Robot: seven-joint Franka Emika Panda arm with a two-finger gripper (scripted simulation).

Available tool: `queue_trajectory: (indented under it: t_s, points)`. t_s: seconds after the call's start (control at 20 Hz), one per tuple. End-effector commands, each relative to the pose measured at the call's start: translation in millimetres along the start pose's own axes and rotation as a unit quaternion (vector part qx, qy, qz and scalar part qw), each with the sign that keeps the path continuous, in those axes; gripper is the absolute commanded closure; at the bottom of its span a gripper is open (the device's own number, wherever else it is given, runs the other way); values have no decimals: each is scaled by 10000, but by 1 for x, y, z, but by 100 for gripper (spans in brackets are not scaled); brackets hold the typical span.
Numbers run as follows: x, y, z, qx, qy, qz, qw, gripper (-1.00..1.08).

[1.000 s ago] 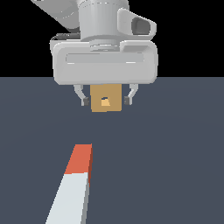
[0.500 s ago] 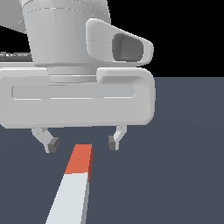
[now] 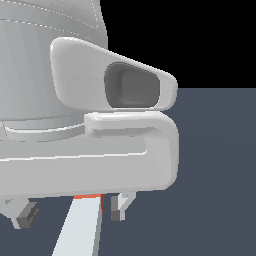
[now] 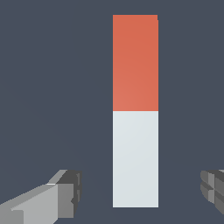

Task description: Insert the peg into the horizontal hole in a box.

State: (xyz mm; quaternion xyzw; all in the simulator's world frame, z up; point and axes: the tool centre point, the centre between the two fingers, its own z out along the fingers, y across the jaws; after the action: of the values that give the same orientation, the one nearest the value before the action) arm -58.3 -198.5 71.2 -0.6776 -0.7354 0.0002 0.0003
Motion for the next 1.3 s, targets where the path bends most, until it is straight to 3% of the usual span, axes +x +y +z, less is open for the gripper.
queue_trajectory:
  t_s: [0.0, 0.35, 1.1, 1.15, 1.25]
  points:
    - [-3, 0, 2, -3, -1, -17, 10000, -92]
    - [-3, 0, 4, 0, -1, -9, 10000, -92]
    - [-3, 1, 51, -4, 0, -15, 10000, -92]
    - [-3, 1, 51, -4, 0, -15, 10000, 108]
    - [-3, 1, 51, -4, 0, -15, 10000, 108]
